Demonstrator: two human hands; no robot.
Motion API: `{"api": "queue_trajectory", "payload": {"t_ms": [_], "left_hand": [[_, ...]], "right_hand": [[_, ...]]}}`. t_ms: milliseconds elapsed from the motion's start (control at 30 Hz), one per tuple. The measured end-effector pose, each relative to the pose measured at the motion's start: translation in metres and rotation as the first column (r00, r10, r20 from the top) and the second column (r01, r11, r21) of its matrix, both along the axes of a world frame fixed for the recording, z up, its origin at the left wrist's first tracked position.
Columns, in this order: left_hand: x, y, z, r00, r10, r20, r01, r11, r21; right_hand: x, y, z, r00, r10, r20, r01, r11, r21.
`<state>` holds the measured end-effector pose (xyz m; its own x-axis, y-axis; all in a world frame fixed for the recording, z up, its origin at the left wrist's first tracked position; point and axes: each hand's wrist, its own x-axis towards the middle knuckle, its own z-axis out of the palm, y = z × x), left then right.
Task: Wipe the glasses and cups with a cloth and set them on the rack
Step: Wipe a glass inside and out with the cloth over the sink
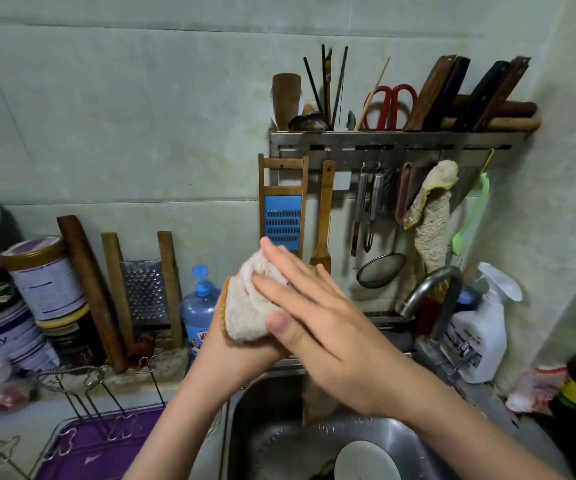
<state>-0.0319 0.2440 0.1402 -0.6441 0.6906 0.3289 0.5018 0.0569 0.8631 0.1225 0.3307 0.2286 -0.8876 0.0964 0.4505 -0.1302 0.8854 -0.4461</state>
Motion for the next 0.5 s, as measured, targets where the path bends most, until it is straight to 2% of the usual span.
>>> {"api": "queue_trajectory", "payload": {"t_ms": [233,367,500], "left_hand": [[0.014,0.005,0.013,0.987,-0.042,-0.153,0.041,0.999,-0.006],[0.032,-0.001,0.040,0.894,-0.018,-0.447,0.039,0.999,0.037],[0.041,-0.005,0.051,0.883,-0.064,-0.465,0.104,0.993,0.062]], "right_hand": [[-0.025,-0.002,0.013,0.985,-0.174,-0.018,0.171,0.979,-0.114],[-0.029,0.005,0.011,0.983,-0.178,-0.042,0.158,0.942,-0.296],[-0.035,0.013,0.009,0.959,-0.274,-0.070,0.205,0.845,-0.494]]}}
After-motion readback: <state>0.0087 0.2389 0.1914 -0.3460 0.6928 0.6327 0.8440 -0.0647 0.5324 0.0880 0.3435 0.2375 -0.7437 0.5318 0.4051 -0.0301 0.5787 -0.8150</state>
